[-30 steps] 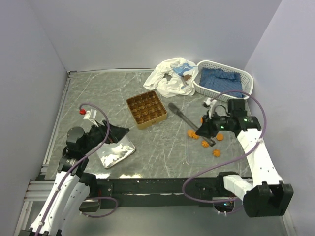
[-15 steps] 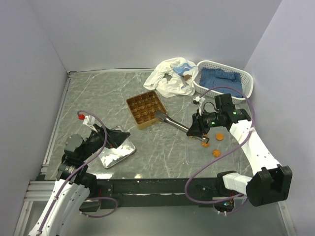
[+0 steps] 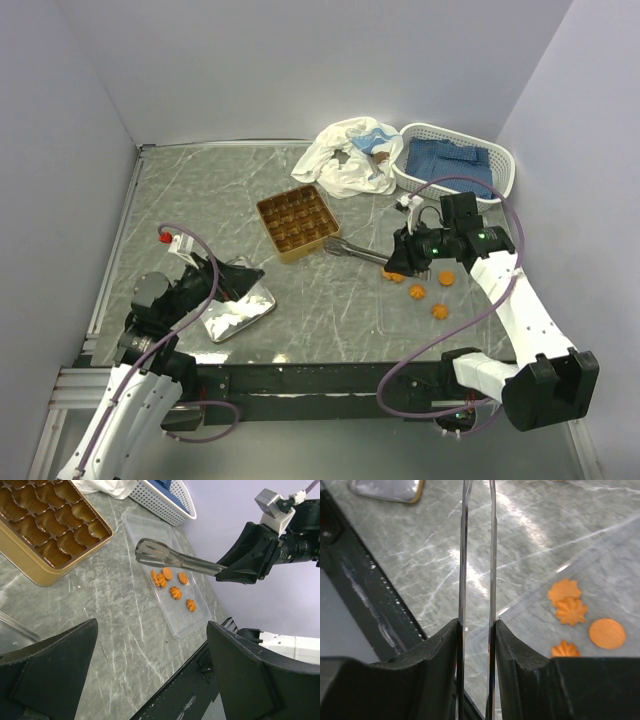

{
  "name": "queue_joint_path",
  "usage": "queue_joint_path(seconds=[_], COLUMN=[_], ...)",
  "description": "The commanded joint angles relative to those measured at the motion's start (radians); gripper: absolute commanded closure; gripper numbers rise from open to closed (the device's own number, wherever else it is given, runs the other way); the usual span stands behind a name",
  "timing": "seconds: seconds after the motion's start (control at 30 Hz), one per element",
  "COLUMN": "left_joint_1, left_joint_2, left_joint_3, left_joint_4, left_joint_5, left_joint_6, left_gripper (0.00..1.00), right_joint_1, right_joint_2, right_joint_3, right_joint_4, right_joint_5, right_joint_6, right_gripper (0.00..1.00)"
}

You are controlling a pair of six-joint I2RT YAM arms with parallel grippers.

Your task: Pack the cookies

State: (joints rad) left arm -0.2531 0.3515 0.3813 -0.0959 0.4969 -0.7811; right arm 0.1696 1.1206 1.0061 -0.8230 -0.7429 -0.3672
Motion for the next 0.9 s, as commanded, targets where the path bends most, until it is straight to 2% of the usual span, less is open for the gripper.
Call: queue_joint_path(seconds=[0.0, 0.13, 0.23, 0.4, 0.63, 0.87], left_joint_1=[-0.003, -0.003, -0.003, -0.003, -0.003, -0.002], left_joint_2=[0.024, 0.078, 0.135, 0.178, 0.173, 0.161], left_joint_3=[0.114, 0.237, 0.287, 0.289, 0.263, 0.258], left_joint_4=[-0.071, -0.16, -0.197, -0.179, -0.165, -0.168], left_joint_5=[-0.029, -0.067, -0.1, -0.126, -0.146, -0.146], left_joint_6=[0.086, 0.204, 0.284, 0.352, 0.364, 0.361], left_gripper=[0.04, 0.04, 0.04, 0.04, 0.03, 0.04], right_joint_1=[-0.024, -0.125, -0.286, -0.435, -0.536, -0.539], right_joint_2=[-0.054, -0.061, -0.07, -0.105, -0.081, -0.028], right_joint_3=[0.032, 0.068, 0.074, 0.04, 0.02, 0.022], right_joint_4=[-0.002, -0.102, -0.177, -0.237, -0.199, -0.189], right_joint_5=[0.112, 0.171, 0.197, 0.295, 0.361, 0.3], right_joint_6=[-0.009, -0.073, -0.165, -0.282, -0.282, -0.268], right_gripper=[0.6, 0.6, 0.6, 0.6, 0.6, 0.6])
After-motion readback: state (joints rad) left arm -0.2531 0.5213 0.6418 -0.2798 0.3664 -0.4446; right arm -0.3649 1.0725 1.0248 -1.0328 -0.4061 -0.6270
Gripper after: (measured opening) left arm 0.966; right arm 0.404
